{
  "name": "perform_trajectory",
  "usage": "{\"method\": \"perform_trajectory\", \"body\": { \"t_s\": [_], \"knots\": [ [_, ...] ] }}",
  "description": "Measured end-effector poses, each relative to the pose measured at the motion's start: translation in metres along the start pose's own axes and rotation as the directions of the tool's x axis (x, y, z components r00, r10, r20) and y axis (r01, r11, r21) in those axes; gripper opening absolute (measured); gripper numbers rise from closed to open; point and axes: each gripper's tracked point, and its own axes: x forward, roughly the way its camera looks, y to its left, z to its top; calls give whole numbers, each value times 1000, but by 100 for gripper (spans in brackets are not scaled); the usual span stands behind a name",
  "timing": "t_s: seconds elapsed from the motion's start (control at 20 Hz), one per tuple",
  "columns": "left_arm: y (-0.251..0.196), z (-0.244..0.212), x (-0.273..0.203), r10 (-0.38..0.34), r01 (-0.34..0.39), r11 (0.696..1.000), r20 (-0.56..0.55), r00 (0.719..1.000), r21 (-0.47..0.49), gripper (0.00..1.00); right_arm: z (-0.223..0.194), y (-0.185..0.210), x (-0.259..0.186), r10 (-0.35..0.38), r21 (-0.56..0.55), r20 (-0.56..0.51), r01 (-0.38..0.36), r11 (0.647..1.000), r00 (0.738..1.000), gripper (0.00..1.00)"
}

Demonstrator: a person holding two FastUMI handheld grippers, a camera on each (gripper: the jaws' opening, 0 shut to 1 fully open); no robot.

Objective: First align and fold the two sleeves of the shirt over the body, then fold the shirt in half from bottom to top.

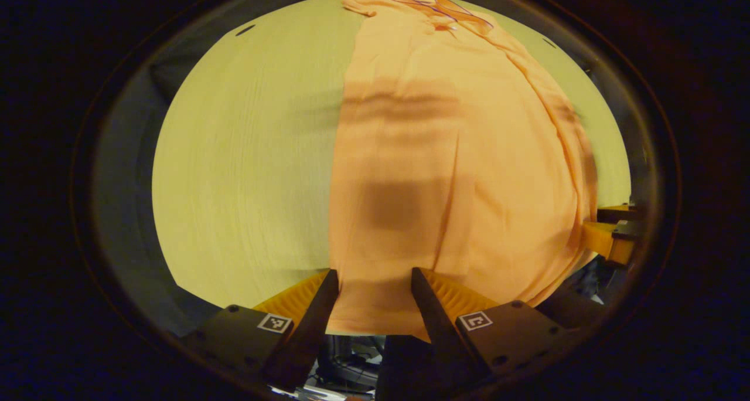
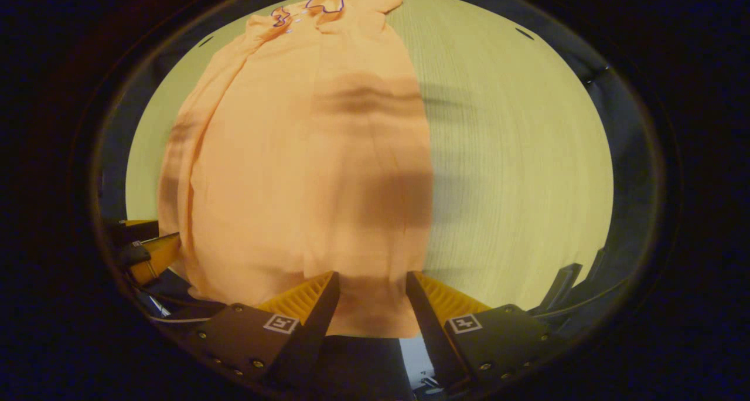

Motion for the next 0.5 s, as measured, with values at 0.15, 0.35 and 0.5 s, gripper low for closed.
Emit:
{"method": "perform_trajectory", "body": {
  "t_s": [0.15,0.35,0.5],
  "knots": [
    [-3,-1,-2,-11,11,1000,-15,1000,-4,88,0,0,-1,5,11,-10,-5,1000,1000,79],
    [-7,-1,-2,-8,8,1000,-23,1000,0,78,2,1,0,5,6,-16,-5,1000,1000,79],
    [-8,-1,-3,-14,15,1000,-32,999,11,73,1,1,0,7,-2,-33,-7,1000,999,77]
  ]
}}
